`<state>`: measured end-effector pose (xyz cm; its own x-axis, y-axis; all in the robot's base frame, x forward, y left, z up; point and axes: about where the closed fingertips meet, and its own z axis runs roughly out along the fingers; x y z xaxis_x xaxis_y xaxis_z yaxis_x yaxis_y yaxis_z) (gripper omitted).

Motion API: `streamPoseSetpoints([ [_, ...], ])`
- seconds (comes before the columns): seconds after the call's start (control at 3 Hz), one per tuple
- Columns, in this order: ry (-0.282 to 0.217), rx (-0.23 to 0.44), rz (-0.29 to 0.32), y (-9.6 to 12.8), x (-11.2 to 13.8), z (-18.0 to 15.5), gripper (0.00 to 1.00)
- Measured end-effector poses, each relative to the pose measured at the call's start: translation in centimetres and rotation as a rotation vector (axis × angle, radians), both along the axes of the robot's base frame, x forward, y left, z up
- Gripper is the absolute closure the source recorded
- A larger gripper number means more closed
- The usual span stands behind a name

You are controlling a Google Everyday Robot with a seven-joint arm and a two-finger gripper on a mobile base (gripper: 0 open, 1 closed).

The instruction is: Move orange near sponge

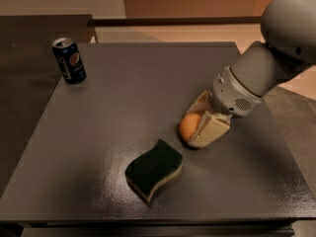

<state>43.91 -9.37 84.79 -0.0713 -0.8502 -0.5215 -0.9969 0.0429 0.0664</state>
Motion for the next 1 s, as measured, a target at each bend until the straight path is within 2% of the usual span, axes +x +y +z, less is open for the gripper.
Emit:
streamPoseSetpoints([
  [0.67, -0.008, 0.002, -0.008, 0.0, -0.12, -0.36, 0.12],
  [1.0, -0.01, 0.001, -0.006, 0.11, -0.17, -0.31, 0.0],
])
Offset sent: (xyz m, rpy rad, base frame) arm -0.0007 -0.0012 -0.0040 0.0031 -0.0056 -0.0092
